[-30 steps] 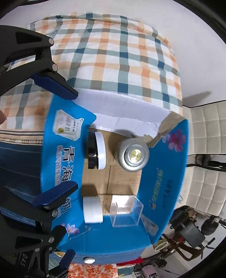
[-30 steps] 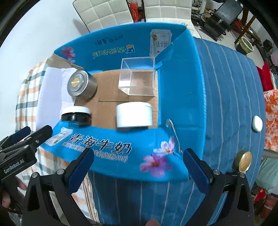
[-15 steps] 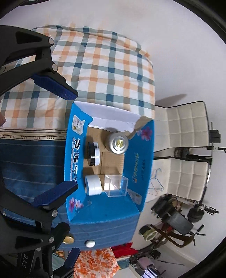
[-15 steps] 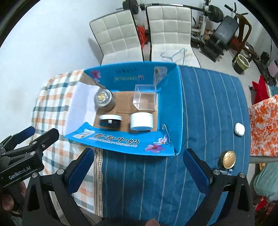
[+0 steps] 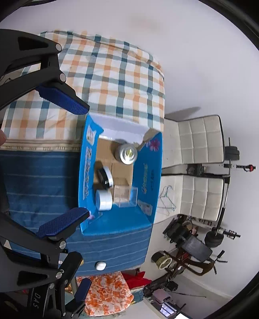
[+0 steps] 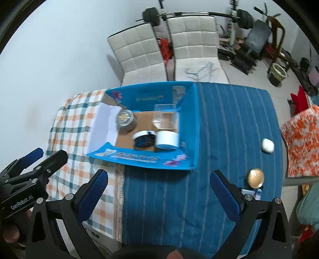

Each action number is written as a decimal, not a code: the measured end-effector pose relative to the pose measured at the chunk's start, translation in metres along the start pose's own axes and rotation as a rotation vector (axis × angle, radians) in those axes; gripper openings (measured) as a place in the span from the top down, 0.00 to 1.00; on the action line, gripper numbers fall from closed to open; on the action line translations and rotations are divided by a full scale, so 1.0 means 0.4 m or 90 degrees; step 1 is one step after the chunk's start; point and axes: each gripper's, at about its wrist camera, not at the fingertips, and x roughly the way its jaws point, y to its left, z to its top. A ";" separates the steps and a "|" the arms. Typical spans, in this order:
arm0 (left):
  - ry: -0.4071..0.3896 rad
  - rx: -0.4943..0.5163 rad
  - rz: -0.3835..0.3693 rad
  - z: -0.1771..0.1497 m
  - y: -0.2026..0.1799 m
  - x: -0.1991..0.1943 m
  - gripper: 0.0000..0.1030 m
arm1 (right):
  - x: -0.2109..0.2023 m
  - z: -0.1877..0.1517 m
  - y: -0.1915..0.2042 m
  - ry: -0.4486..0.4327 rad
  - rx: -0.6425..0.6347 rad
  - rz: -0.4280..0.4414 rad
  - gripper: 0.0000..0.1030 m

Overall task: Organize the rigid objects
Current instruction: 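Withdraw both open tools from the box toward the remaining items, then grasp the grey power bank with the left tool while the right tool approaches the gold-lidded jar, then grasp the gold-lidded jar with the right tool while the left tool lifts the power bank, then lower the power bank into the box with the left tool while the right tool places the gold jar, then lift both open tools out of the box toward the bottle and earbud case, then grasp the small bottle with the left tool while the right tool grasps the white earbud case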

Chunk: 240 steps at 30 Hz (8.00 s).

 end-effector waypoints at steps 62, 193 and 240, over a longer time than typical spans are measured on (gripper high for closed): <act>0.272 0.118 0.001 -0.282 -0.687 0.639 0.51 | 0.520 -0.110 -0.753 0.188 0.128 -0.153 0.35; 0.039 -0.006 0.045 0.071 0.117 0.191 0.00 | 0.250 0.106 0.145 0.026 -0.014 -0.068 0.00; 0.270 0.257 -0.064 -0.353 -1.058 0.622 0.75 | 0.419 -0.150 -1.143 0.238 0.184 -0.123 0.27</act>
